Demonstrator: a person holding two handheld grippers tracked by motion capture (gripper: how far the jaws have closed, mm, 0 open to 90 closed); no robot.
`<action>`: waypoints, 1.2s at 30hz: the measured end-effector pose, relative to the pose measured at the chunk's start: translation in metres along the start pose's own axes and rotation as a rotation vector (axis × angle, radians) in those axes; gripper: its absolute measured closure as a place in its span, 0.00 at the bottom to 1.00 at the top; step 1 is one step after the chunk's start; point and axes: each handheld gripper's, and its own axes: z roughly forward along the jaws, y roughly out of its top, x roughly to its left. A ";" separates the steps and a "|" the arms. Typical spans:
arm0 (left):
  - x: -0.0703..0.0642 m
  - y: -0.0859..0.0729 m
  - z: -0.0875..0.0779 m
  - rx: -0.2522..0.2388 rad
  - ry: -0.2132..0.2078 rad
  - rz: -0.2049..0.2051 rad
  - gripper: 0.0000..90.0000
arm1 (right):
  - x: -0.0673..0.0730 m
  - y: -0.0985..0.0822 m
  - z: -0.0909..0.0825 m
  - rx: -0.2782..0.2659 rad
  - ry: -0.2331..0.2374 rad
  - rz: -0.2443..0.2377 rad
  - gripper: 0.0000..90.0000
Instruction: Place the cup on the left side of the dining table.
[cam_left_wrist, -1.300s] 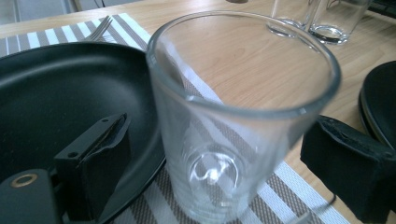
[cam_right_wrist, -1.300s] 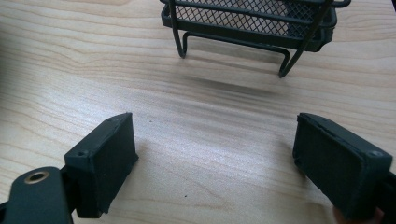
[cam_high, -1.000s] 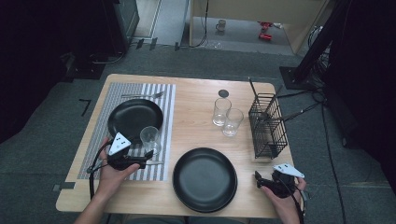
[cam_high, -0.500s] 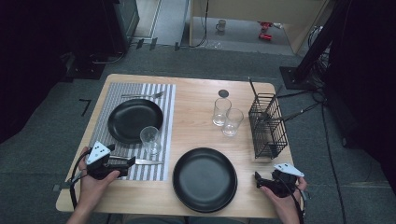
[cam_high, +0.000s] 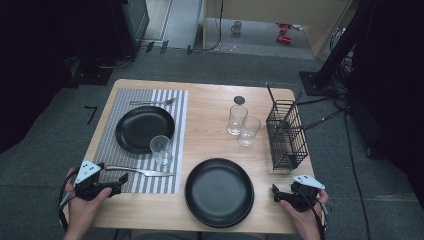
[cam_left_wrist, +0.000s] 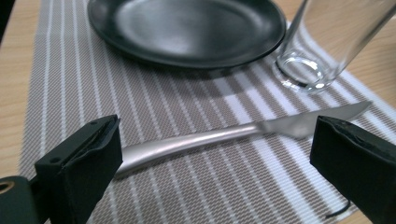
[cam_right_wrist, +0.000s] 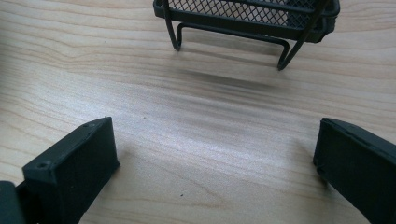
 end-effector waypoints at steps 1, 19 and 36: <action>0.002 -0.002 -0.001 0.007 0.013 0.004 0.03 | 0.000 0.000 0.000 0.000 0.000 0.000 0.00; 0.024 -0.024 -0.001 0.153 0.134 0.010 0.03 | 0.000 0.000 0.000 0.000 0.001 0.000 0.00; 0.025 -0.023 0.002 0.178 0.129 0.010 0.03 | 0.000 0.000 0.000 -0.001 0.004 0.001 0.00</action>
